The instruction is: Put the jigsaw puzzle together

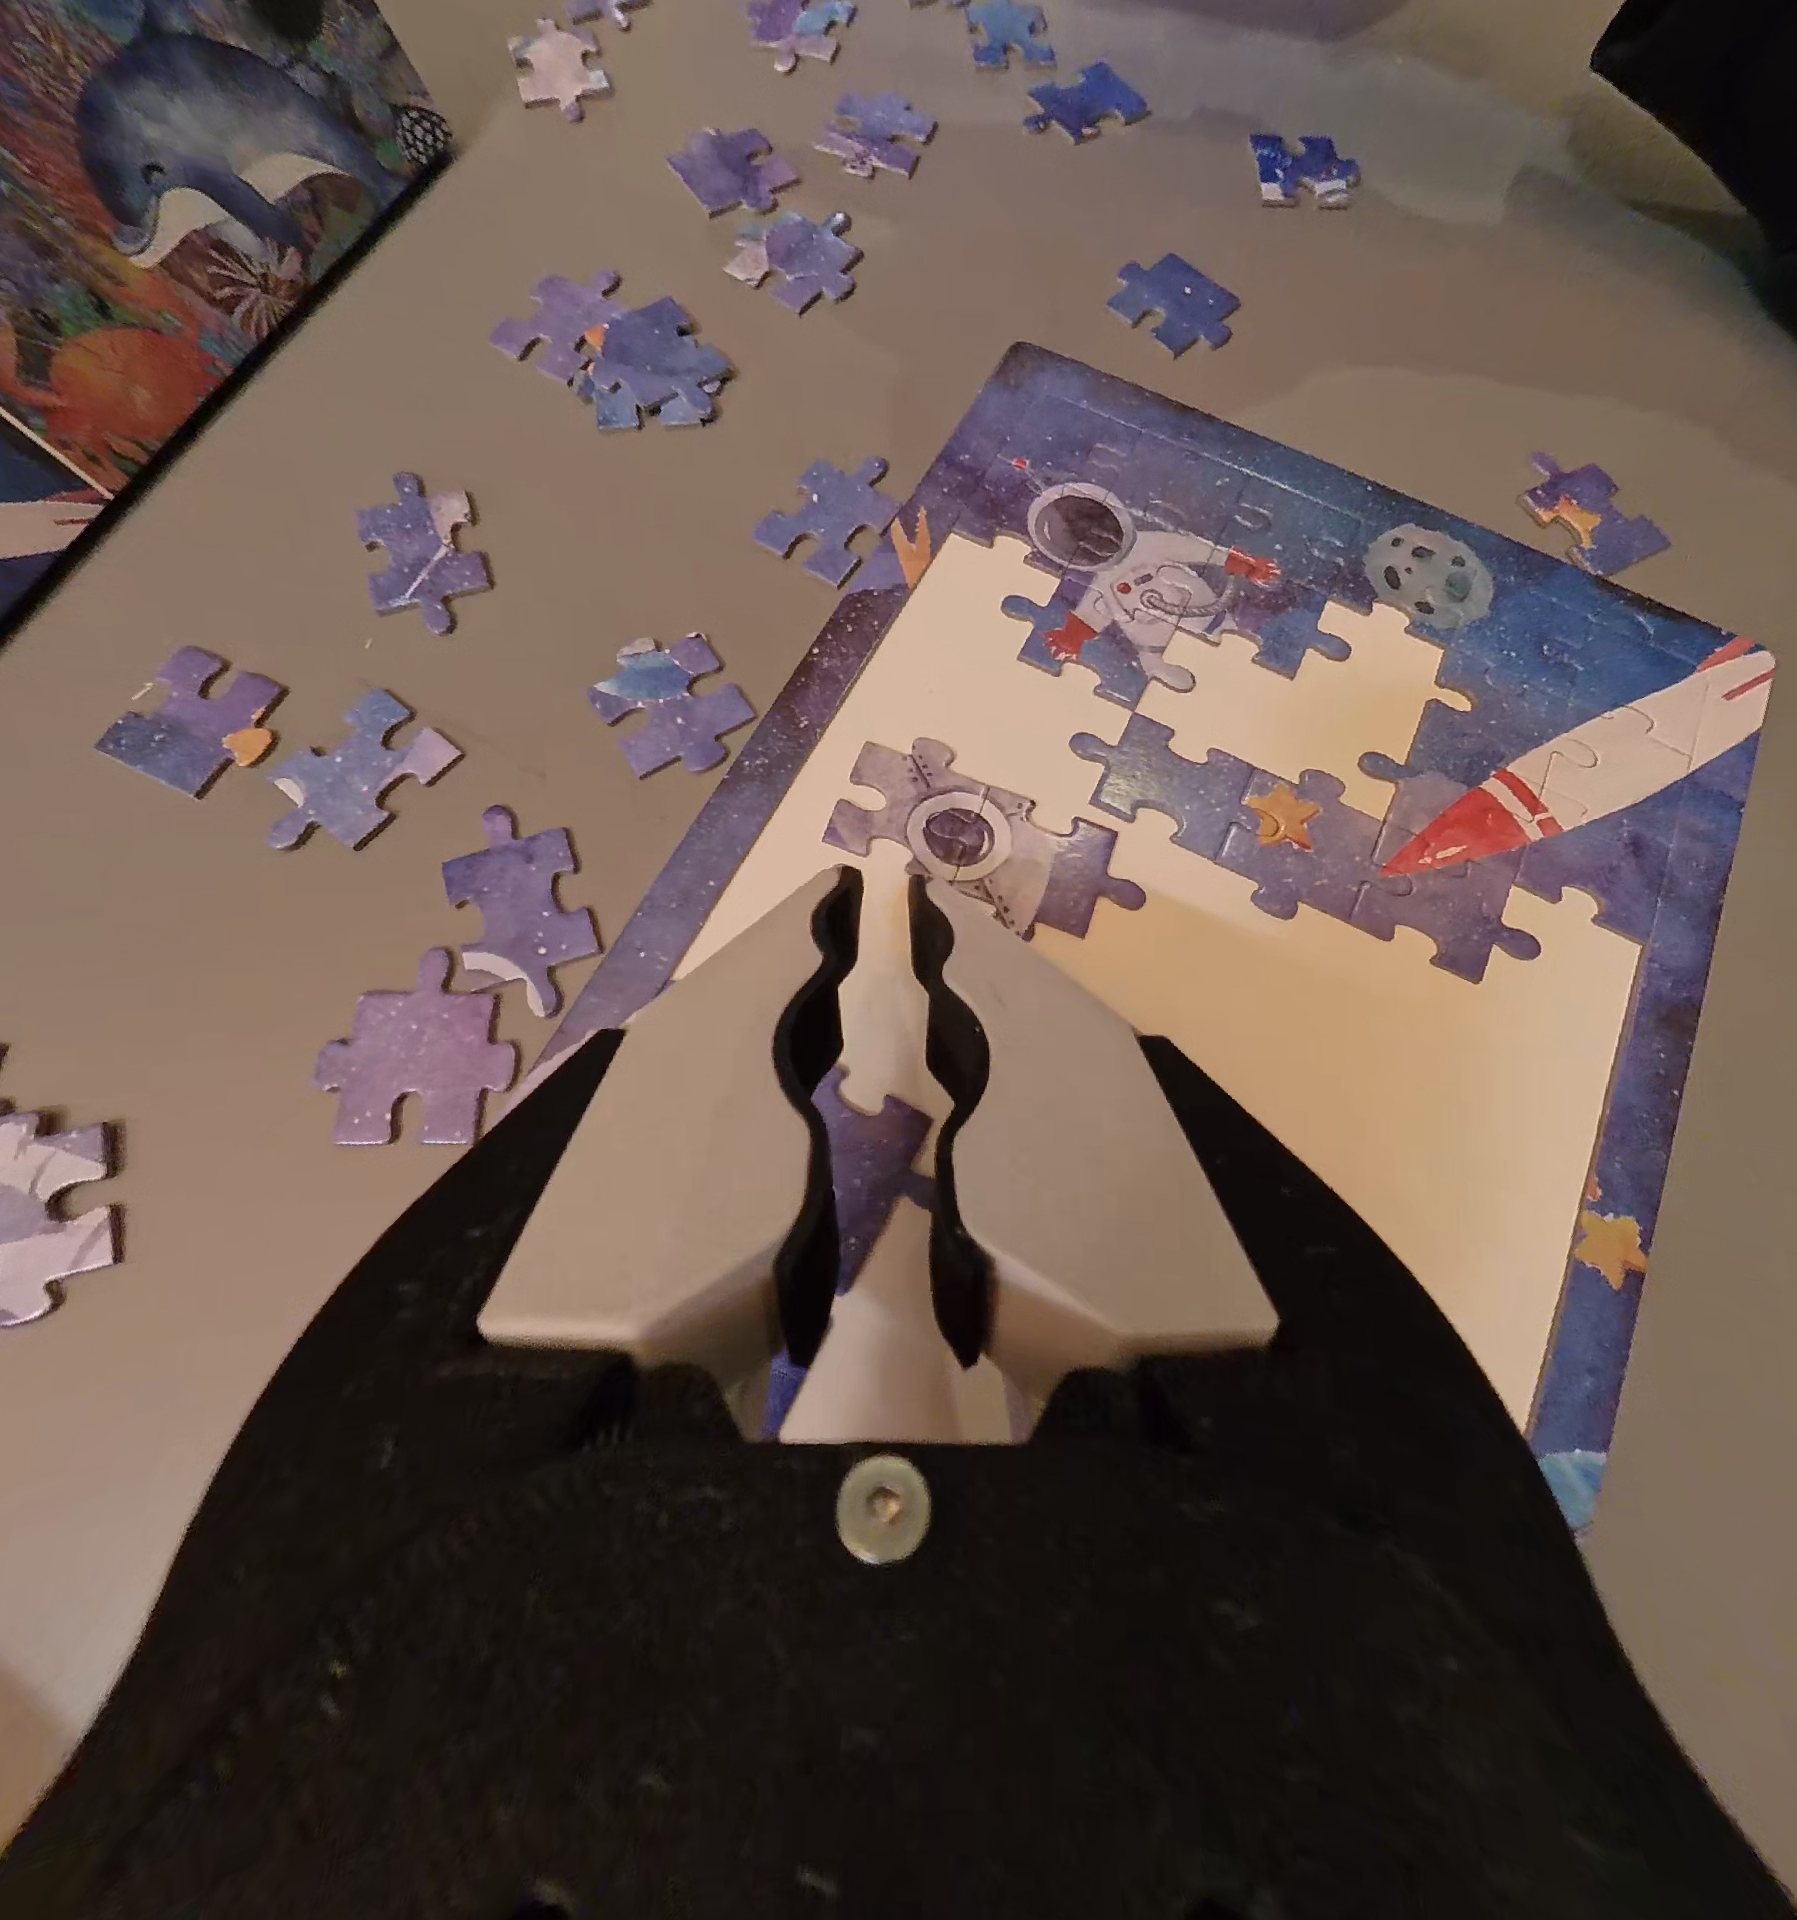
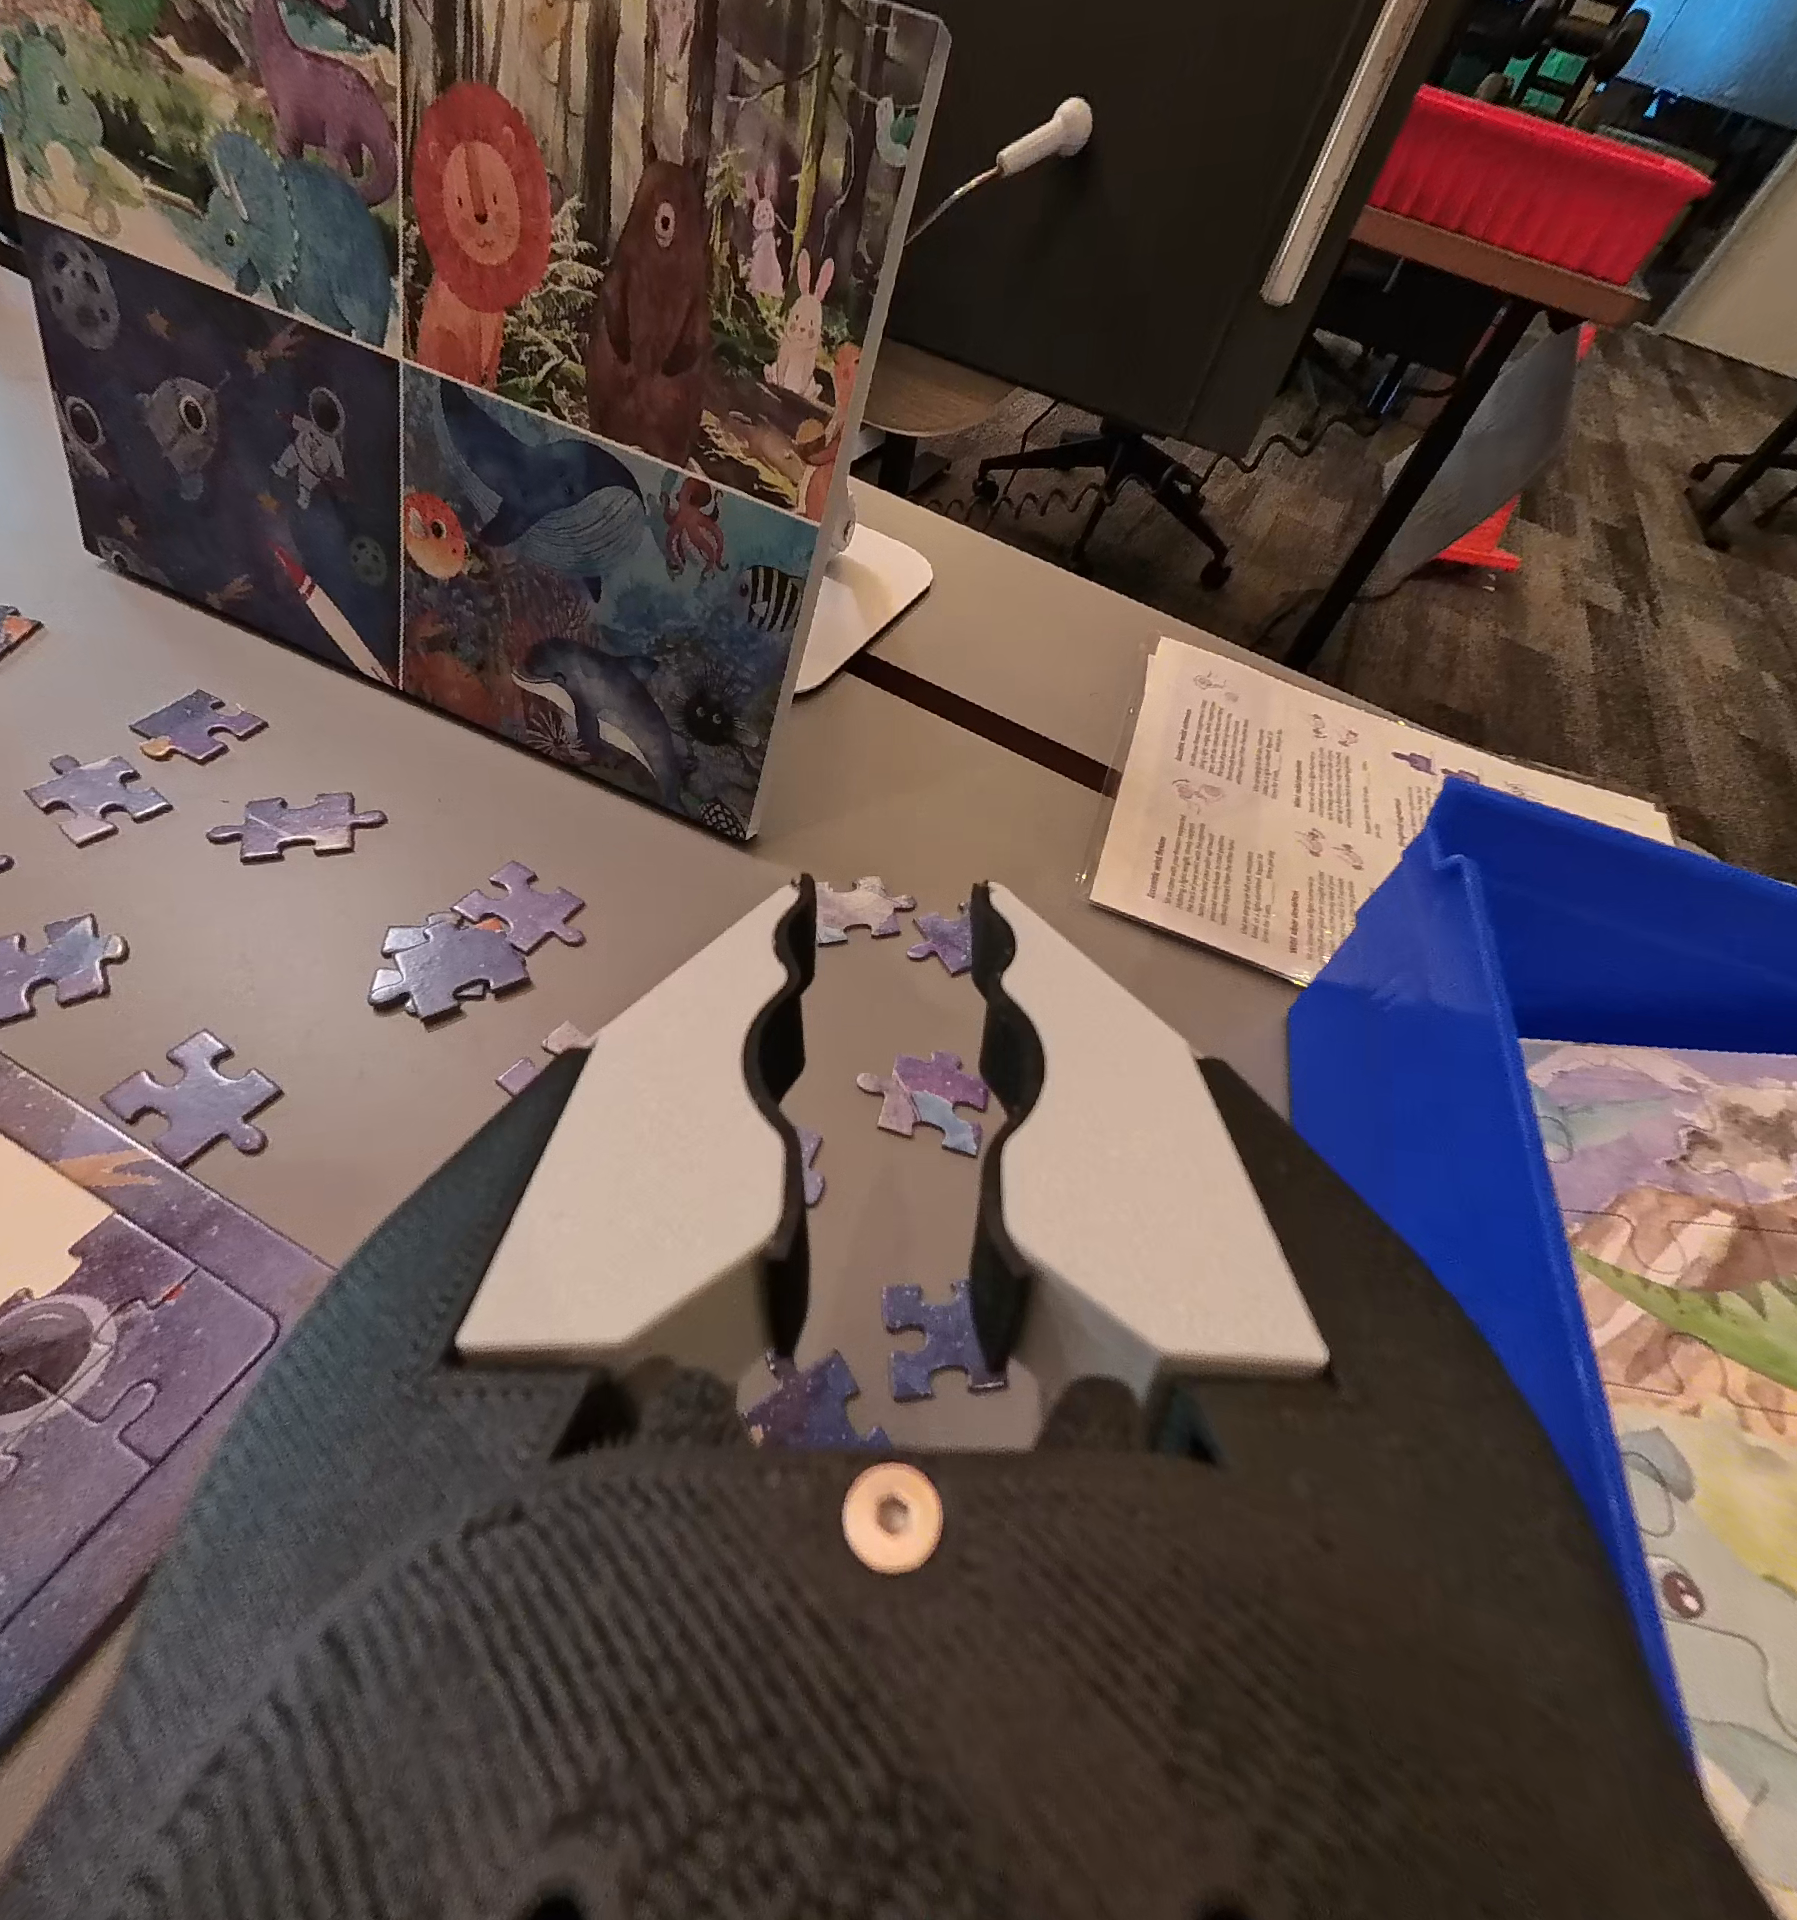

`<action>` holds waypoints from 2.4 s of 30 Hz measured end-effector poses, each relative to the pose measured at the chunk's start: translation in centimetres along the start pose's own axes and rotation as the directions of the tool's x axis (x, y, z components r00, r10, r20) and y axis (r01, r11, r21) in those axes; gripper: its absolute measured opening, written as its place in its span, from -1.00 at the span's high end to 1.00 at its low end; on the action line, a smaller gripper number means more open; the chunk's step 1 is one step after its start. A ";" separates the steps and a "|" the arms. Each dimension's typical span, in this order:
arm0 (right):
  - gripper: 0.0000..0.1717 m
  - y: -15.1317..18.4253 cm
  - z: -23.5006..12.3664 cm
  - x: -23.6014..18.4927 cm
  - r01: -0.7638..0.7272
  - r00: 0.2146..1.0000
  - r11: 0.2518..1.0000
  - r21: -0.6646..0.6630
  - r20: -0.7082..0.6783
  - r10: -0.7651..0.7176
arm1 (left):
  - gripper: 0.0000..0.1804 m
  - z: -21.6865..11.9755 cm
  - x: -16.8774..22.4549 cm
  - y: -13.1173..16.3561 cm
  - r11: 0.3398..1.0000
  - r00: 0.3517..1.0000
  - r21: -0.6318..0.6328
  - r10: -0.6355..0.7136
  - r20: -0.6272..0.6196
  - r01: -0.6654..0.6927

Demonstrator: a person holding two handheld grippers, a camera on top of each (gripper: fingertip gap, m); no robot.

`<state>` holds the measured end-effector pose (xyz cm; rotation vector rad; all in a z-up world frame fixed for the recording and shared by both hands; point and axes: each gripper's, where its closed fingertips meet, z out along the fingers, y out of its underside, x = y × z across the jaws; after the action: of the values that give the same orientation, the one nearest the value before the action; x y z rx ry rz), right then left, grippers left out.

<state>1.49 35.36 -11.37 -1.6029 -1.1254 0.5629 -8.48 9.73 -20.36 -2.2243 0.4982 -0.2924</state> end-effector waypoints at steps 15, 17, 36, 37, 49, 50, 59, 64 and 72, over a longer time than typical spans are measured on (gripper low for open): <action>0.67 0.0 0.0 0.0 0.001 1.000 1.000 -0.001 0.001 -0.001 | 0.96 -1.3 -2.1 -0.9 0.992 0.995 0.103 -0.081 0.061 0.074; 0.67 0.0 0.0 0.0 0.001 1.000 1.000 -0.001 0.001 -0.001 | 0.96 -1.5 -2.6 -0.9 0.988 0.992 0.120 -0.101 0.072 0.092; 0.66 -0.1 0.3 -1.6 0.028 0.999 1.000 -0.006 0.035 -0.028 | 0.90 -7.0 -9.1 0.1 0.904 0.942 0.340 -0.314 0.118 0.259; 0.66 -0.1 0.4 -2.0 0.033 0.998 0.999 -0.009 0.048 -0.033 | 0.90 -7.1 -9.2 0.1 0.904 0.941 0.344 -0.313 0.125 0.255; 0.55 3.4 -2.6 -20.9 0.311 0.622 0.950 0.031 0.749 -0.228 | 0.90 -5.7 -8.8 1.2 0.949 0.950 0.240 -0.252 0.182 0.206; 0.52 4.5 -2.8 -22.2 0.356 0.588 0.934 0.016 0.773 -0.237 | 0.91 -5.6 -8.8 1.2 0.949 0.950 0.238 -0.252 0.183 0.206; 0.35 6.8 -3.2 -27.4 0.462 0.510 0.887 -0.017 0.823 -0.250 | 0.91 -5.3 -8.4 1.1 0.945 0.953 0.242 -0.261 0.157 0.219; 0.32 6.8 -1.9 -27.7 0.449 0.586 0.885 -0.125 0.789 -0.186 | 0.91 -5.1 -8.3 1.2 0.949 0.954 0.229 -0.254 0.160 0.215; 0.38 7.4 -2.5 -28.2 0.505 0.582 0.853 -0.134 0.783 -0.221 | 0.89 -5.5 -8.6 1.0 0.941 0.949 0.252 -0.270 0.165 0.224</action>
<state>-6.27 9.43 -22.43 -1.3476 -2.2496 0.8032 -18.45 9.24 -18.05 -2.0593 0.0691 -0.2429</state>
